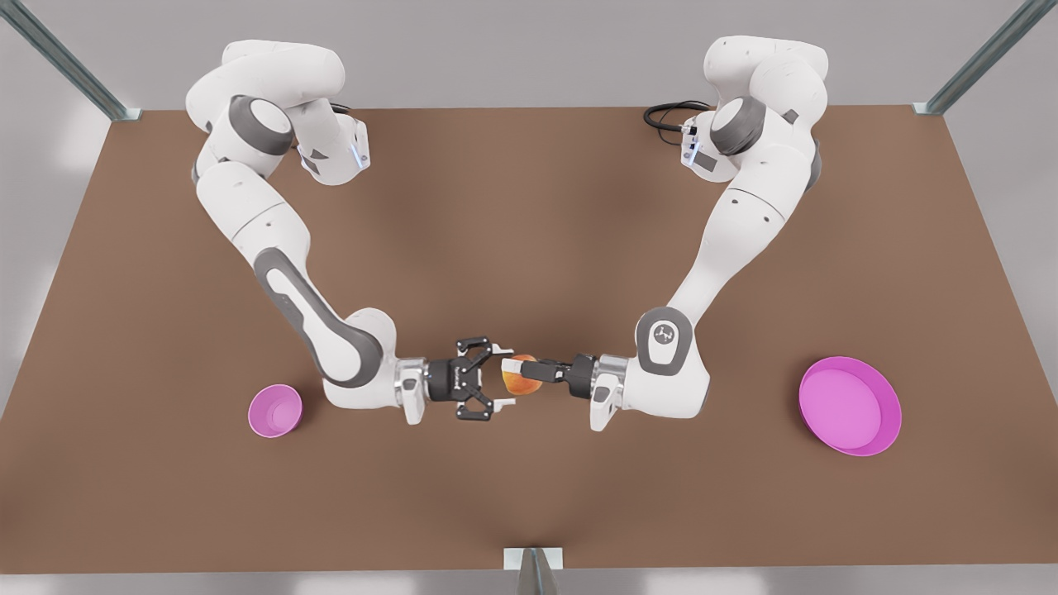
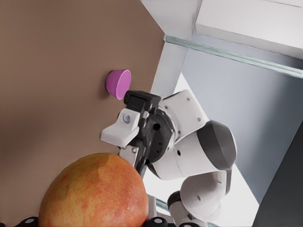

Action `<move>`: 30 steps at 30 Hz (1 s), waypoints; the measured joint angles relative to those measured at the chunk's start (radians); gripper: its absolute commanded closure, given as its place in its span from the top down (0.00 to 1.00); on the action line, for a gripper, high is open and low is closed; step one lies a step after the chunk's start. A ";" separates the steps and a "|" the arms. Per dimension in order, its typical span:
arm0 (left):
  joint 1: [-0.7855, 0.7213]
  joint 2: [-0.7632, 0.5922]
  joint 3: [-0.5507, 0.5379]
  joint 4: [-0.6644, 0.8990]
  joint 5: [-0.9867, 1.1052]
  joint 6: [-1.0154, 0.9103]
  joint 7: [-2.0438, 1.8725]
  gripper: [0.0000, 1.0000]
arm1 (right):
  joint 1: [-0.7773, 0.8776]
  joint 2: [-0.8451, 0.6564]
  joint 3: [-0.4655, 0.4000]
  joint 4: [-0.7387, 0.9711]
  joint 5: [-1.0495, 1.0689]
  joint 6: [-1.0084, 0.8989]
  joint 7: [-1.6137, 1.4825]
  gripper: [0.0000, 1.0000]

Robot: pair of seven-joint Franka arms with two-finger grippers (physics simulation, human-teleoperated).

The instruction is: Use the left arm to pick up the apple from the plate, transfer it to the gripper of the right arm, and then use the right arm to place it into the bowl

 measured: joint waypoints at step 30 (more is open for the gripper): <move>-0.014 -0.006 -0.002 -0.003 0.000 -0.001 0.009 1.00 | 0.036 0.019 0.021 0.018 0.026 0.056 -0.080 0.59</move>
